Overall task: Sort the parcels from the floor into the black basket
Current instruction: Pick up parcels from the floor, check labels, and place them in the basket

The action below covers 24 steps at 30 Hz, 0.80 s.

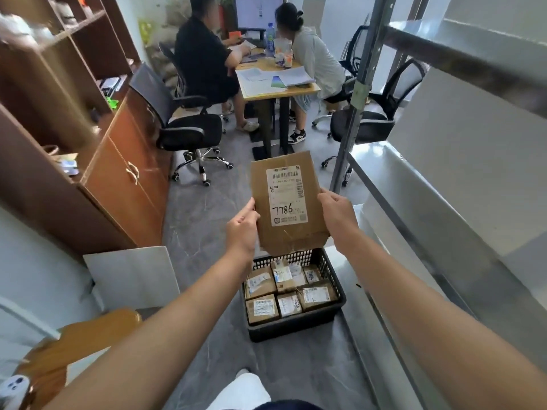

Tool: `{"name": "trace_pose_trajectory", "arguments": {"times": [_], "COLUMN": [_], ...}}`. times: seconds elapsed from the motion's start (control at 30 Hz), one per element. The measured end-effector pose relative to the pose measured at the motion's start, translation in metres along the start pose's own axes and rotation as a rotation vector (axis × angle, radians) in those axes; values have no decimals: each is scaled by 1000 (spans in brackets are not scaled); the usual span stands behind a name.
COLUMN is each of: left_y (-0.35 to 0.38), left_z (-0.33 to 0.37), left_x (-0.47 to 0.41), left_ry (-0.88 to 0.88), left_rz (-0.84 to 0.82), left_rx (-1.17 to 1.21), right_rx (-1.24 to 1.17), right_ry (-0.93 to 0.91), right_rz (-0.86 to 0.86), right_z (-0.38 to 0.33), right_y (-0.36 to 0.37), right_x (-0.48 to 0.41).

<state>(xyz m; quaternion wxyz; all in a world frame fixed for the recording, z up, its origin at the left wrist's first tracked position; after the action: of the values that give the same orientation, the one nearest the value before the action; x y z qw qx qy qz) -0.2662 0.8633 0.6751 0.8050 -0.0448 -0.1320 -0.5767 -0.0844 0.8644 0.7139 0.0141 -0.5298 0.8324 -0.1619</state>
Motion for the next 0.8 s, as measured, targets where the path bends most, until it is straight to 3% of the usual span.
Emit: {"name": "trace_pose_trajectory", "arguments": {"times": [0.33, 0.8], "left_y": [-2, 4], "left_z": [19, 16], "left_x": [-87, -175], "left_ry": [-31, -97], "left_rz": [-43, -161], "left_rx": [66, 41], "right_rx": [43, 11], "right_ry": [60, 150], "right_rz": [101, 217], "right_z": [-34, -30], "right_y": [56, 103], "right_x": [-52, -104]}}
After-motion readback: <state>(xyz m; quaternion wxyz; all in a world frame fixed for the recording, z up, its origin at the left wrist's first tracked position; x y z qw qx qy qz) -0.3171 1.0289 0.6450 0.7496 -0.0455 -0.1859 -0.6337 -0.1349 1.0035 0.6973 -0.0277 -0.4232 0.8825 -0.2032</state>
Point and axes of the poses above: each hand's wrist, its own x-axis away from the middle knuckle, its own y-axis out of the palm, z = x × y, the point moved 1 cm from there along -x, towards the middle knuckle, and after that the axes turned 10 degrees about z, right-handed, at the moved point
